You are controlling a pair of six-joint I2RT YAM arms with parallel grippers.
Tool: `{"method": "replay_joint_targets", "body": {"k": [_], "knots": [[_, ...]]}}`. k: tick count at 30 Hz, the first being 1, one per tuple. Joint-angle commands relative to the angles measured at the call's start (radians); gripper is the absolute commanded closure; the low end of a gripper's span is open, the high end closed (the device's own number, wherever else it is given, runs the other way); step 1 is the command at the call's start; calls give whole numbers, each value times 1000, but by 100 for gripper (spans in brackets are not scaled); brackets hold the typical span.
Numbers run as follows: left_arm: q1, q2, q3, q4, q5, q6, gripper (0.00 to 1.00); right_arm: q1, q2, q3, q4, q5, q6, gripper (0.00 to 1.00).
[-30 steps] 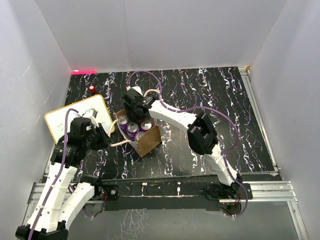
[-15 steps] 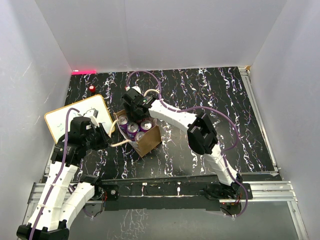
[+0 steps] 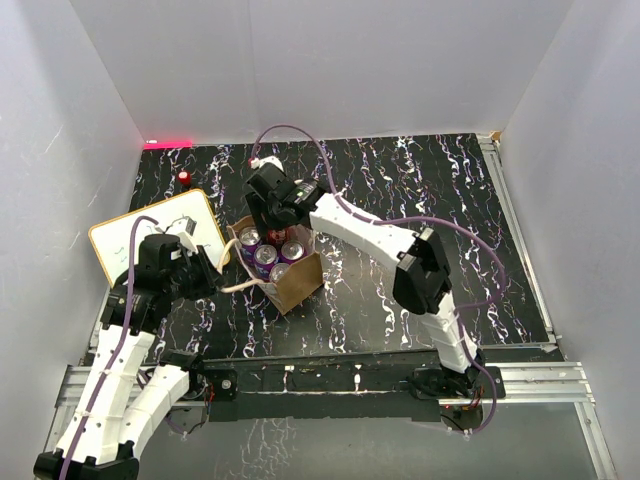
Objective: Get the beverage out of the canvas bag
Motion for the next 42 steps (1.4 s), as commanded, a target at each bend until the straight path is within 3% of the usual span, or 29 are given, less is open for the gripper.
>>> {"method": "replay_joint_targets", "body": {"k": [1, 9, 19, 26, 35, 39, 42], "knots": [[9, 0, 1, -9, 0, 18, 97, 6, -183, -14, 142, 15, -7, 91], [13, 5, 1, -10, -5, 15, 97, 6, -279, -27, 160, 19, -8, 93], [21, 11, 2, -15, -28, 4, 97, 6, -508, -166, 168, -29, 18, 93], [22, 8, 3, -15, -28, 2, 97, 5, -757, -442, 138, 77, 54, 93], [22, 26, 2, -15, -23, 5, 97, -14, -1078, -858, 109, 372, 124, 93], [22, 19, 3, -15, -25, 5, 97, -117, -1120, -1049, 143, 356, 157, 93], [22, 20, 3, -16, -27, 3, 97, -249, -1100, -1158, 200, 249, 138, 93]]}}
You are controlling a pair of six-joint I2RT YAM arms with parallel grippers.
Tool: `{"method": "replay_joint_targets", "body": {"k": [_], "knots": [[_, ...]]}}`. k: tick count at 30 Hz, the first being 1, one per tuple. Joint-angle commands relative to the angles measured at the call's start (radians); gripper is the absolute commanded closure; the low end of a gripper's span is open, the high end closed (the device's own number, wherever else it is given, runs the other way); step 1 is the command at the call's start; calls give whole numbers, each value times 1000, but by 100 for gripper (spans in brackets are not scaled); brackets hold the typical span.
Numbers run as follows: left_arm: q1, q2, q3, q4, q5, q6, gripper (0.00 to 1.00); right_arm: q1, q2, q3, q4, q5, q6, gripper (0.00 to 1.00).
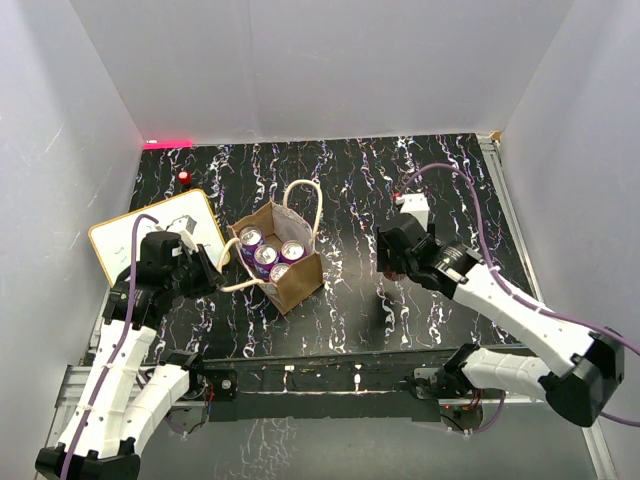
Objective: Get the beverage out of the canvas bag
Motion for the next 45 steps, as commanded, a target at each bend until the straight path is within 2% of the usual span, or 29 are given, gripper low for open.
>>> {"method": "replay_joint_targets", "body": {"k": [1, 7, 11, 16, 22, 28, 32, 41, 45], "knots": [[9, -6, 3, -20, -25, 6, 97, -166, 21, -99, 173, -69, 6, 93], [8, -8, 3, -20, -27, 4, 97, -328, 89, -109, 288, -163, -81, 93], [10, -8, 2, -20, -28, 4, 97, -438, 173, -41, 358, -226, -131, 93], [13, -12, 2, -20, -30, 3, 97, -517, 312, 84, 388, -272, -154, 93], [15, -20, 1, -19, -28, 4, 97, -571, 457, 183, 427, -366, -156, 92], [17, -27, 1, -19, -27, 4, 97, -580, 601, 311, 314, -345, -170, 89], [19, -26, 2, -17, -24, 5, 97, -580, 641, 348, 276, -323, -186, 85], [24, -26, 1, -14, -14, 9, 97, -580, 661, 322, 289, -363, -191, 70], [24, -29, 0, -13, -8, 11, 97, -580, 648, 316, 288, -366, -203, 49]]}}
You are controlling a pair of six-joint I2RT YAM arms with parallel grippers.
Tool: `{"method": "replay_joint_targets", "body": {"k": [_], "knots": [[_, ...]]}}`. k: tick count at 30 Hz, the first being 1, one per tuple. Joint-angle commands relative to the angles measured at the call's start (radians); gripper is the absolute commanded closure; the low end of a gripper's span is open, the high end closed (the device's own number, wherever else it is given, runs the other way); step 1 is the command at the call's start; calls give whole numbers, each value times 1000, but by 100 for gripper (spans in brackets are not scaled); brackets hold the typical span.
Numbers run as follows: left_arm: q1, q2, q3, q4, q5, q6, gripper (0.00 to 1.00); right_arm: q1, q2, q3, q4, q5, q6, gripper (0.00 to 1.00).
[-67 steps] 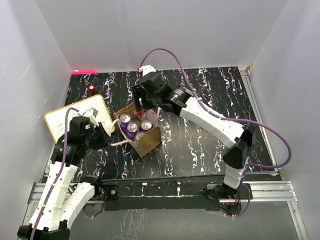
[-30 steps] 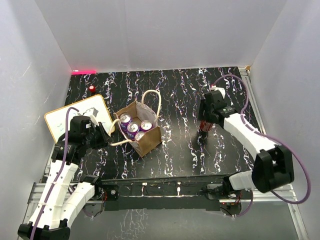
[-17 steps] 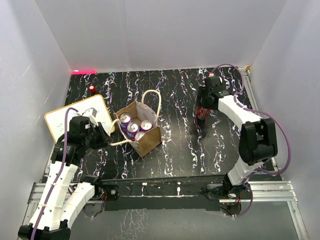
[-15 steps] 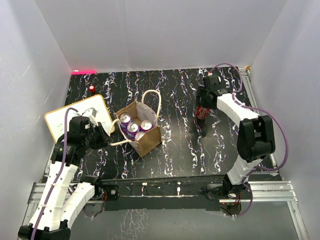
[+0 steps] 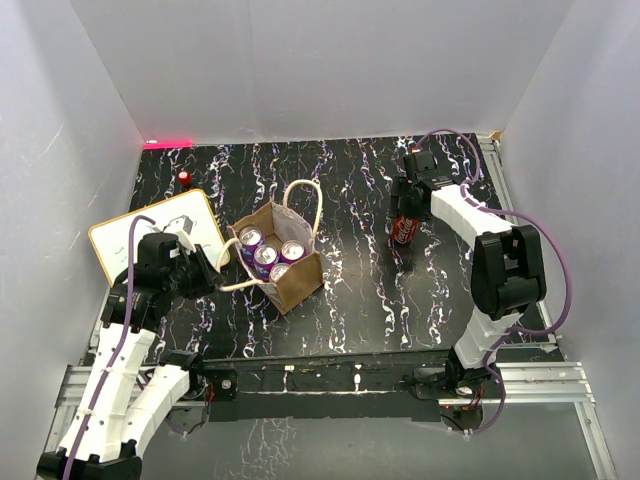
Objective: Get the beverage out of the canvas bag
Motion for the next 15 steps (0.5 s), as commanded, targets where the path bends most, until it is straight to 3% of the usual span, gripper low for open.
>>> {"method": "replay_joint_targets", "body": {"k": [1, 7, 11, 15], "knots": [[10, -12, -1, -11, -7, 14, 97, -3, -40, 38, 57, -3, -21, 43], [10, -15, -2, -10, 2, 18, 95, -3, -107, 17, 50, -5, -35, 2], [10, -16, -1, -9, 4, 17, 94, -3, -209, -51, 22, -41, -19, 0], [10, -17, -2, -9, 2, 16, 94, -2, -416, -299, 123, -204, 36, 0]]}}
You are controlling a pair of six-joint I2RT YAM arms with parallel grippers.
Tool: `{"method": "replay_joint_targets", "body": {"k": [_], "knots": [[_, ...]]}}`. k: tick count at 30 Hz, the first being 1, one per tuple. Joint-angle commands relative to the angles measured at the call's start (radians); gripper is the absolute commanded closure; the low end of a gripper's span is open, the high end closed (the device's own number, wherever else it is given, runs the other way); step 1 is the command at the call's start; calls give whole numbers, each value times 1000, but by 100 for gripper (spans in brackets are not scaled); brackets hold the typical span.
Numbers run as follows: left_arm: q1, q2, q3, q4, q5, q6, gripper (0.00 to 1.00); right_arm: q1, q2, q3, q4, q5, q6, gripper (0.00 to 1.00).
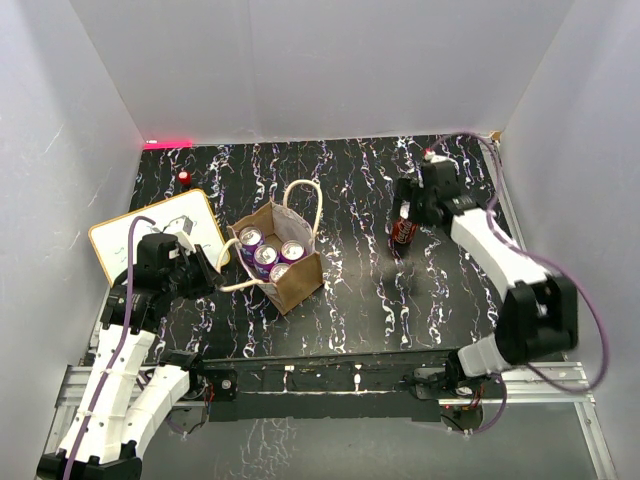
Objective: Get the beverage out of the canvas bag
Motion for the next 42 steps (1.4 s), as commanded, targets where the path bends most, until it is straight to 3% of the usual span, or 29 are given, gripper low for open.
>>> {"method": "replay_joint_targets", "body": {"k": [1, 7, 12, 18, 24, 32, 42], "knots": [[11, -8, -1, -10, -8, 14, 94, -2, -230, -236, 102, -189, 61, 1], [12, 5, -1, -11, -7, 16, 94, 21, -440, -499, 148, -354, 92, 1], [14, -1, -1, -12, -15, 12, 95, 154, -491, -490, 196, -411, 186, 1], [14, -1, -1, -13, -14, 13, 96, 509, -374, -237, 200, -221, 217, 1], [14, -9, -1, -13, -15, 12, 96, 727, -147, 89, 137, -64, 139, 2], [14, -18, 0, -13, -14, 13, 96, 800, 164, 420, -6, 112, 10, 16], [15, -27, 1, -16, -18, 12, 100, 800, 445, 663, -33, 117, -97, 22]]}}
